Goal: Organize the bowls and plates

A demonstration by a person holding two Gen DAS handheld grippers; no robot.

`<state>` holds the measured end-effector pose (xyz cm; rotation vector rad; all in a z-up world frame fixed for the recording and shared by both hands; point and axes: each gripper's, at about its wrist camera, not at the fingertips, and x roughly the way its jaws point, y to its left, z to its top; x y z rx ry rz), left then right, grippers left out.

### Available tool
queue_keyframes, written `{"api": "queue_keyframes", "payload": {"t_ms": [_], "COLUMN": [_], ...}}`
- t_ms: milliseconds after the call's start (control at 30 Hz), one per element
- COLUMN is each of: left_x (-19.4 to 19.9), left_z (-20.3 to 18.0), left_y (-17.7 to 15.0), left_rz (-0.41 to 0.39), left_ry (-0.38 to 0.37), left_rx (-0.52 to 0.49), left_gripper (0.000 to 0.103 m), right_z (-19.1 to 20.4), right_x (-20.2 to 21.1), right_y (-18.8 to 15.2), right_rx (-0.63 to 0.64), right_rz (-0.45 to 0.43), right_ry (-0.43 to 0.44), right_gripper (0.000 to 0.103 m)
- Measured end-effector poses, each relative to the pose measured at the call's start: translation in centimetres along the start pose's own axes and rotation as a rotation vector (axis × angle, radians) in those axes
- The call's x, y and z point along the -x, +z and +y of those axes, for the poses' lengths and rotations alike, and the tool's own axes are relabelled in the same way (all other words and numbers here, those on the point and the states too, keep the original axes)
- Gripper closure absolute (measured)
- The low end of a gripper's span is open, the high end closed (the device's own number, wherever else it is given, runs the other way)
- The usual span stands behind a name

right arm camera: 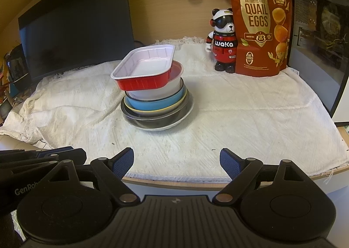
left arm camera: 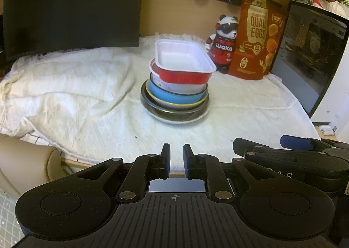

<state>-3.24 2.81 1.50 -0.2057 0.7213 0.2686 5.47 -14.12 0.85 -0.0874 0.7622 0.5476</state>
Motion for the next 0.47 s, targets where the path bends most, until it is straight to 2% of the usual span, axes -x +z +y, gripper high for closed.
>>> {"api": "queue_keyframes", "payload": {"t_ms": [267, 467], "left_x": [-0.8, -2.3], "left_z": [0.1, 0.3], "left_y": [0.3, 1.7], "left_rz": [0.018, 0.021], "left_ry": [0.011, 0.028], "left_rx": [0.013, 0.042], "left_gripper": [0.087, 0.086], "right_z": [0.2, 0.2], "right_x": [-0.6, -2.7], "right_y": [0.6, 1.9], "right_rx": [0.004, 0.039], "right_rz": [0.01, 0.043], "right_ry": [0.008, 0.036], "right_gripper": [0.016, 0.016]}}
